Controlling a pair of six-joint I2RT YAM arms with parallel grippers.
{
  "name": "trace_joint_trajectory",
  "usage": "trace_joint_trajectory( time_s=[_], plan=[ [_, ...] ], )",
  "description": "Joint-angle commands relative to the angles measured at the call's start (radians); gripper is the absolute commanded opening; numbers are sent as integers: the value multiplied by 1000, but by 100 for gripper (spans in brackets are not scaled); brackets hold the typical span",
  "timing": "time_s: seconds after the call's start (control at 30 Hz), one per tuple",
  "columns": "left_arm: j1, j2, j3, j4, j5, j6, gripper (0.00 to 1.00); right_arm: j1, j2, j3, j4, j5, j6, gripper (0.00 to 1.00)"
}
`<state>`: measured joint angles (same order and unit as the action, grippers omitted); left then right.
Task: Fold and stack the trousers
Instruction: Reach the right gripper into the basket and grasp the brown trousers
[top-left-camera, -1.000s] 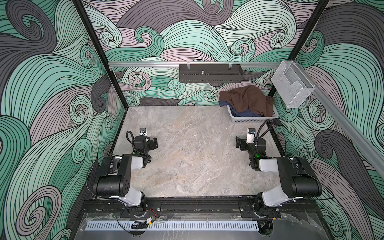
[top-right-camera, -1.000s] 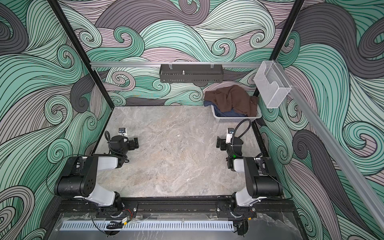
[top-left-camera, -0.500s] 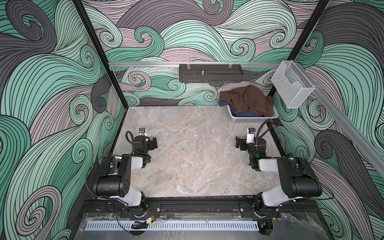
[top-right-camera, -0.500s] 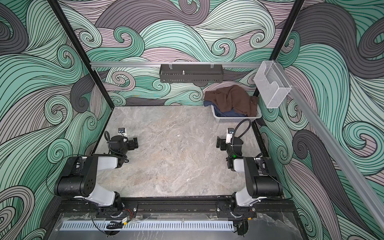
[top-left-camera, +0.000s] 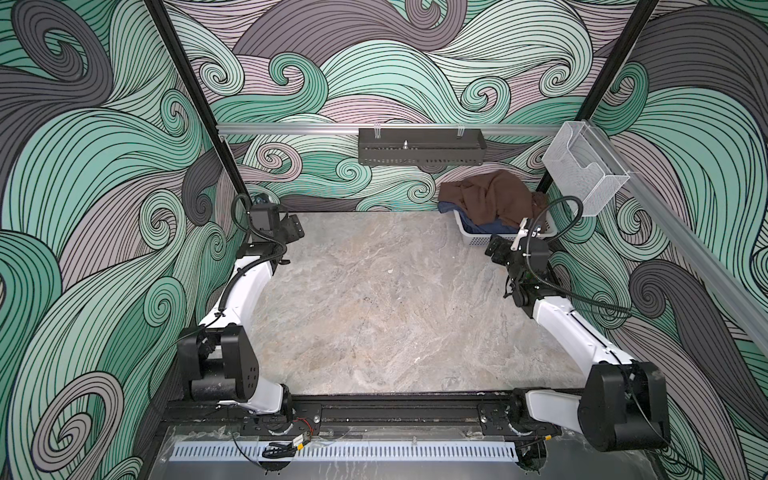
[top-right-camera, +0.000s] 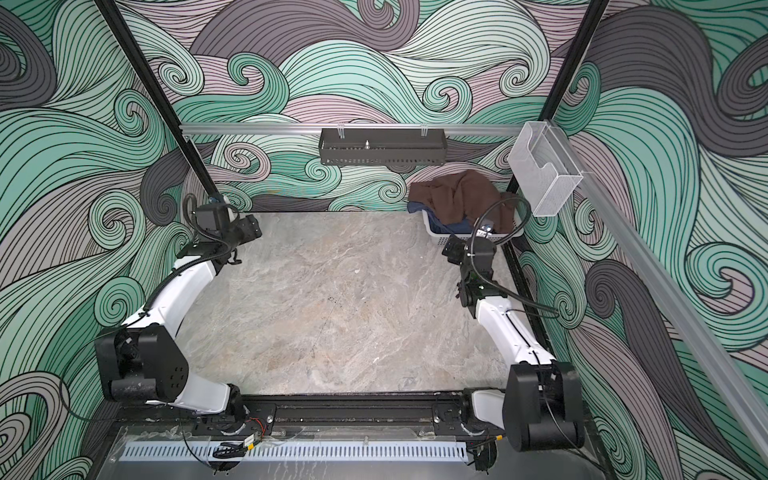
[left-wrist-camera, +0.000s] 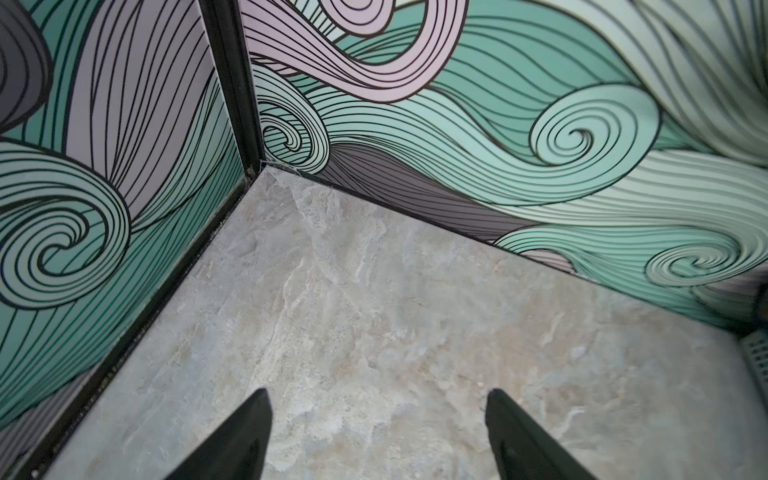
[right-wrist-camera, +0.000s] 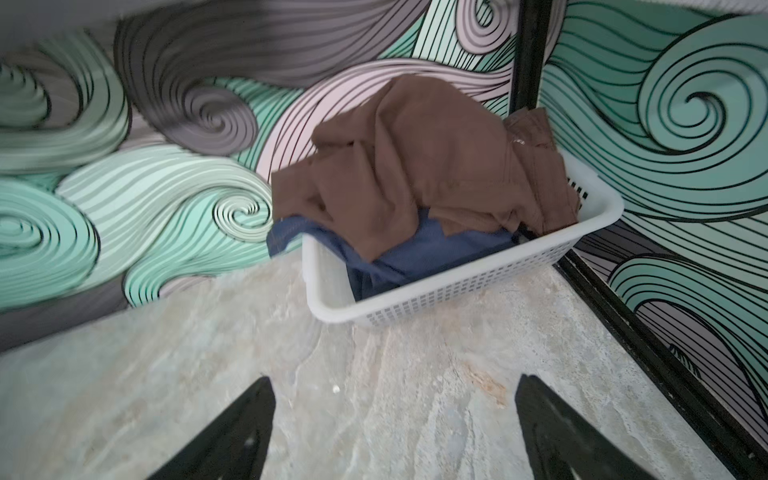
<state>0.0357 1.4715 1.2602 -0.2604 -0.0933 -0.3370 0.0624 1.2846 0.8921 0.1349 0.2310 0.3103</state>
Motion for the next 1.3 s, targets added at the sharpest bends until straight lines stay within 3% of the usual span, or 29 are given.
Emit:
trace_joint_trajectory(
  time_s=[0.0,0.13,0.53,1.0,1.27],
  plan=[
    [-59,-12,15,-312,57,-141,94,-4,83,208,-393,59,190,92],
    [-194,-26,64,-424,1,-140,97,-29,223,466,-585,24,229,94],
    [-395,-90,44,-401,123,-209,99,-125,710,1002,-671,-76,245,97],
    [-435,-102,22,-413,100,-200,99,-160,1257,1740,-759,-100,214,99],
    [-436,-65,60,-450,109,-191,99,-159,1380,1801,-661,-105,217,99]
  ],
)
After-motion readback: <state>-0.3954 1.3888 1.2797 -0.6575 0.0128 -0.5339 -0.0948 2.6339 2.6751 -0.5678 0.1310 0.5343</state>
